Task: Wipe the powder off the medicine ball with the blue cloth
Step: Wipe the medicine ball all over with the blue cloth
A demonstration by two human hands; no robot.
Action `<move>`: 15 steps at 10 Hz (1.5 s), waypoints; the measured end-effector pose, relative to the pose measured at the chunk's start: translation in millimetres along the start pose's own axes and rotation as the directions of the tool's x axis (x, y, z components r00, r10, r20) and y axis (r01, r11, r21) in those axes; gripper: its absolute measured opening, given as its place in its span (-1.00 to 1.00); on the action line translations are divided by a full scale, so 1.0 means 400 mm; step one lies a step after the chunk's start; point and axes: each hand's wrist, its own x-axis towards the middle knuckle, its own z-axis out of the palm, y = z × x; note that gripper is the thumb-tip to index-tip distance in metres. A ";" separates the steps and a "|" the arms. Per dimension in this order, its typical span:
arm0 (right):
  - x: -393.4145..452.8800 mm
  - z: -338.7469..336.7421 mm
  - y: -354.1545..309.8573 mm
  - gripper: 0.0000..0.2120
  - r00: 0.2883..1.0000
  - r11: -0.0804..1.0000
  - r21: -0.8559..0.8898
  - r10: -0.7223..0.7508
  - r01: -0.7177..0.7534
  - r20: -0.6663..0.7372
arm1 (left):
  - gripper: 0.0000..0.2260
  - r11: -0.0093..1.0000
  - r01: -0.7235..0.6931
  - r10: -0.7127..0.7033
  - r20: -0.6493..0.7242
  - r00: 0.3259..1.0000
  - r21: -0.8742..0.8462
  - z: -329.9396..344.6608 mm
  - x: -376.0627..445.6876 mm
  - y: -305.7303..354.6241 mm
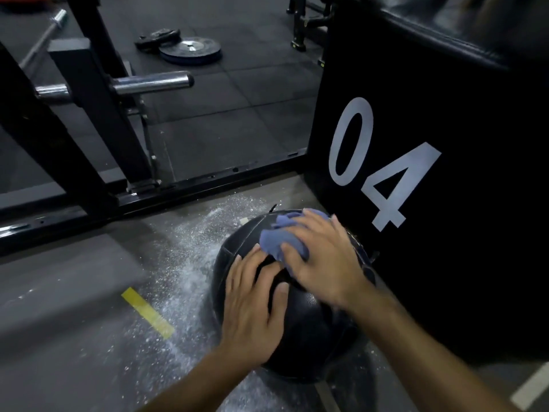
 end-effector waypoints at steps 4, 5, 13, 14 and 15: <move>-0.162 0.019 0.143 -0.42 0.878 0.893 0.353 0.385 -0.279 -0.283 | -0.45 -0.224 0.791 -0.738 0.629 0.245 -0.570 0.115 -0.038 -0.248; -0.140 0.016 0.160 -0.57 0.890 0.912 0.318 0.355 -0.261 -0.286 | -0.41 -0.372 0.729 -0.707 0.685 0.178 -0.574 0.140 -0.052 -0.207; 0.060 0.077 0.111 -0.73 0.786 0.368 0.767 0.554 -0.526 0.274 | -0.36 0.847 0.495 -0.496 0.045 0.867 -0.194 -0.179 0.067 -0.239; 0.074 0.063 0.073 -0.67 0.862 0.708 0.522 0.492 -0.477 0.120 | -0.39 0.864 0.492 -0.491 0.042 0.870 -0.107 -0.167 0.092 -0.233; 0.025 0.085 -0.027 -0.51 0.971 0.951 0.243 0.219 -0.192 -0.093 | -0.43 0.874 0.478 -0.476 0.039 0.878 -0.085 -0.154 0.106 -0.234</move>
